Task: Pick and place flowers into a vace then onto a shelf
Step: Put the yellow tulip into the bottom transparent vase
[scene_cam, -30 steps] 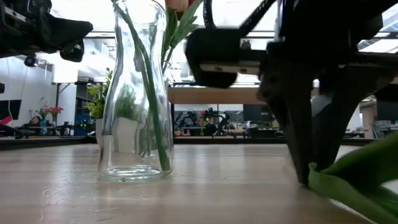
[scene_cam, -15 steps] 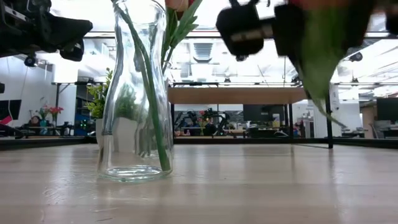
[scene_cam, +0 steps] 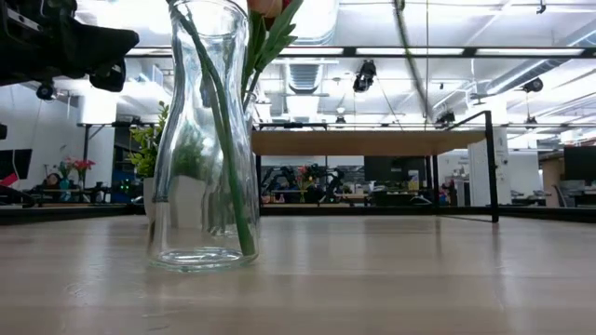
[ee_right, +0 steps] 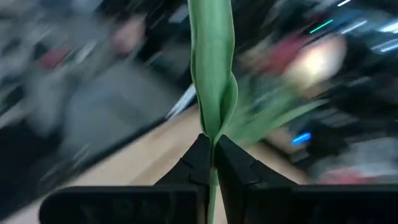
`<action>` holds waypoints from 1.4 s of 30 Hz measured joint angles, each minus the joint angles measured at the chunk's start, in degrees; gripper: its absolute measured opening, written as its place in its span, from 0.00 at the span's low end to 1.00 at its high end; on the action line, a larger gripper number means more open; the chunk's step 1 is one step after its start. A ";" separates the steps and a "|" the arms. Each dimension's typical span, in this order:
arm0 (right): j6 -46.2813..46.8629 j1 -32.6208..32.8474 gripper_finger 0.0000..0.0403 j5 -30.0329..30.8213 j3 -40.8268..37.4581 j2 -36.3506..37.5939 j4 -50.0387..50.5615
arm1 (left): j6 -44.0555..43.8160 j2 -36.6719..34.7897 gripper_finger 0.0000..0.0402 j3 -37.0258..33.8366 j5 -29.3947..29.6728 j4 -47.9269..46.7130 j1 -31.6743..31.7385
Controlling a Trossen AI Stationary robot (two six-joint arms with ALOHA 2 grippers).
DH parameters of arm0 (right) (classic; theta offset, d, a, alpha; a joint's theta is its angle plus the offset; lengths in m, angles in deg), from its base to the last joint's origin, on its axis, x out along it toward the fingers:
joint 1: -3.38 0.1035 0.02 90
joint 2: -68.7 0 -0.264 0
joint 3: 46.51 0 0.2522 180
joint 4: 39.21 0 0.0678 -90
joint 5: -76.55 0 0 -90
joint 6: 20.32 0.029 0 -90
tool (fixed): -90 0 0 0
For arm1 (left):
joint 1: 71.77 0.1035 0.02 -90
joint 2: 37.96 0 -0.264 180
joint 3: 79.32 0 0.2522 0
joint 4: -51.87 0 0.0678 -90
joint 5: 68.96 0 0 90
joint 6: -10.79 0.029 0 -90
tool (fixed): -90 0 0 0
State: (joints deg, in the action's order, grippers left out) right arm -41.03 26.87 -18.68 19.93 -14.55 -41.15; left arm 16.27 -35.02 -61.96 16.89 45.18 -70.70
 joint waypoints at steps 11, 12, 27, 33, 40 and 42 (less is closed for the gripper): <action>6.71 0.01 0.02 8.83 -8.81 -0.05 -43.33 | 0.02 0.00 0.01 0.00 0.00 0.02 -0.02; 7.87 -0.04 0.02 9.09 -8.35 -0.92 -44.92 | 0.00 0.00 0.01 0.00 0.00 -0.02 -0.02; 10.03 0.00 0.02 9.91 6.00 -19.21 -49.77 | 0.00 0.00 0.01 0.00 0.00 -0.01 -0.02; 9.84 -0.02 0.02 11.85 7.50 -22.03 -50.10 | 0.00 0.02 0.01 0.00 0.00 0.02 0.00; 9.17 -0.52 0.02 14.76 6.05 -25.54 -55.39 | -0.02 0.02 0.01 0.00 0.00 0.01 -0.02; 9.56 -0.52 0.02 15.91 5.38 -26.46 -56.59 | -0.03 0.02 0.01 0.00 0.00 -0.02 -0.02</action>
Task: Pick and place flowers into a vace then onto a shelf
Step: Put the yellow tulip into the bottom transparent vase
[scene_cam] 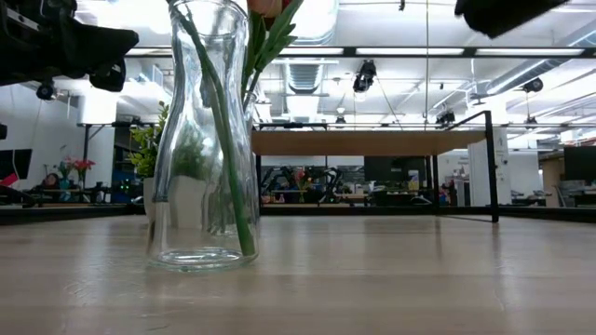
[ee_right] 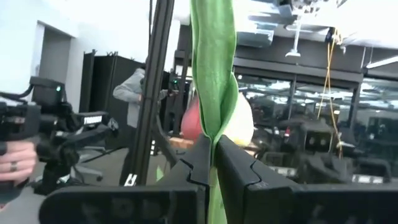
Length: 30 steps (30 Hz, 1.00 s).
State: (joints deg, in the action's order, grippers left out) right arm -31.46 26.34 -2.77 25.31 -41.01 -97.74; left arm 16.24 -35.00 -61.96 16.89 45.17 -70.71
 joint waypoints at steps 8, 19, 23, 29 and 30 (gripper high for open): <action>2.90 0.00 0.02 0.02 -0.67 -3.72 -2.47 | 0.00 0.00 0.01 0.00 0.00 0.02 0.00; 4.09 0.09 0.04 -0.03 -0.76 -5.64 -1.17 | 0.00 0.00 0.01 -0.02 0.00 0.02 0.00; 3.74 0.13 0.12 -0.13 -0.76 -5.64 -0.50 | 0.00 0.00 0.01 -0.02 -0.02 0.01 0.01; 3.62 0.13 0.31 -0.11 -0.78 -5.23 2.15 | 0.00 0.00 0.01 -0.02 0.00 0.00 0.00; 3.65 0.13 0.34 -0.11 -0.78 -5.02 2.25 | 0.00 0.00 0.01 -0.02 -0.01 0.00 0.01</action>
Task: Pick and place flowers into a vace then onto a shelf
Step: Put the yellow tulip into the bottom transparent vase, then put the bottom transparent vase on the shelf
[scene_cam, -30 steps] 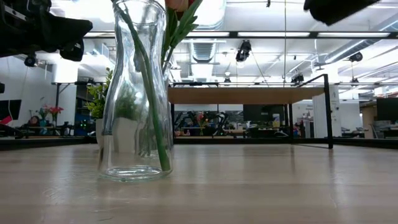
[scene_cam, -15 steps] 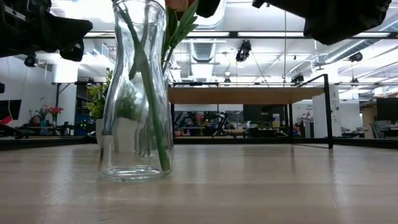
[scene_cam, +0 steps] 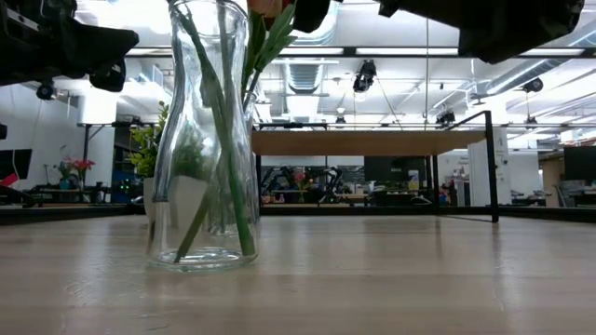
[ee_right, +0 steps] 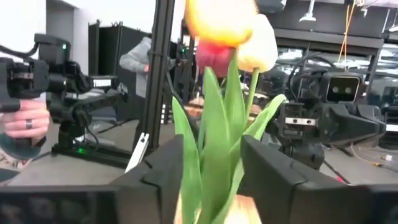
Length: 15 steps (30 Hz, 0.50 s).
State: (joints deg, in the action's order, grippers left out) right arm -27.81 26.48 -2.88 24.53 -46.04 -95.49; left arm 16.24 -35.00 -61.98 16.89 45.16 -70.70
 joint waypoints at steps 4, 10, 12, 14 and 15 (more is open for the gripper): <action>-0.62 0.65 0.45 0.10 -0.33 2.98 5.92 | 0.00 0.00 0.01 0.00 -0.01 0.00 0.00; 3.33 2.39 0.55 0.03 -0.44 12.43 30.68 | 0.00 0.00 0.01 0.00 0.01 -0.19 -0.01; 7.10 2.93 0.55 0.05 -0.44 14.96 36.76 | 0.00 0.00 0.01 -0.01 -0.01 -0.19 0.01; 8.61 3.65 0.55 0.83 -0.44 16.18 41.13 | 0.00 0.00 0.01 0.00 -0.01 -0.19 0.01; 8.87 4.06 0.55 2.13 -0.45 16.23 43.14 | 0.00 0.00 0.01 0.00 0.00 -0.20 -0.01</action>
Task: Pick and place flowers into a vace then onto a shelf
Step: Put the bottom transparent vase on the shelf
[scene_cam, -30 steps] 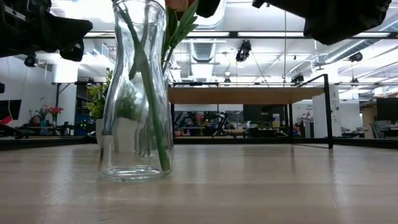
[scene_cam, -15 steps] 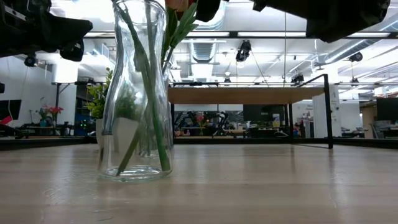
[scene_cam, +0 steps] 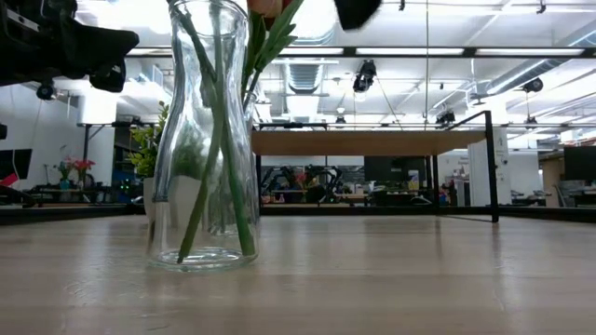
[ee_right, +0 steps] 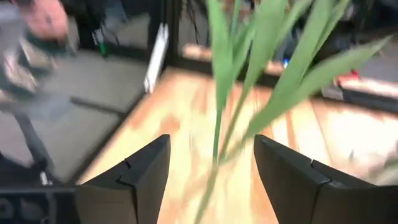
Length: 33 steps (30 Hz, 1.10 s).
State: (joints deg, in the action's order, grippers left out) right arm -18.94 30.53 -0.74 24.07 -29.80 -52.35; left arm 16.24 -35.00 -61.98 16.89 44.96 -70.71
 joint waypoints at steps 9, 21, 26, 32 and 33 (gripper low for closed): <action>5.72 1.04 0.55 2.75 -0.85 -5.56 4.12 | 0.00 0.00 0.01 -0.02 -0.02 -0.20 0.02; 8.49 0.82 0.55 2.67 -0.84 -10.27 -3.94 | 0.00 0.02 0.01 -0.02 0.00 -0.30 0.00; 9.36 0.23 0.55 2.64 -0.86 -11.13 -3.69 | 0.00 0.02 0.01 -0.02 -0.01 -0.39 0.00; 8.81 -0.66 0.56 3.92 -0.64 -11.15 -3.77 | 0.00 0.02 0.01 -0.02 0.00 -0.44 0.00; 8.39 -0.62 0.57 3.99 -0.59 -11.15 -3.77 | 0.00 0.02 0.01 -0.02 0.00 -0.46 0.01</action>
State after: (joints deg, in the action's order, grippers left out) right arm -10.56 29.91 3.25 23.49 -40.95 -56.13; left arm 16.24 -34.97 -62.00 16.89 44.51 -70.70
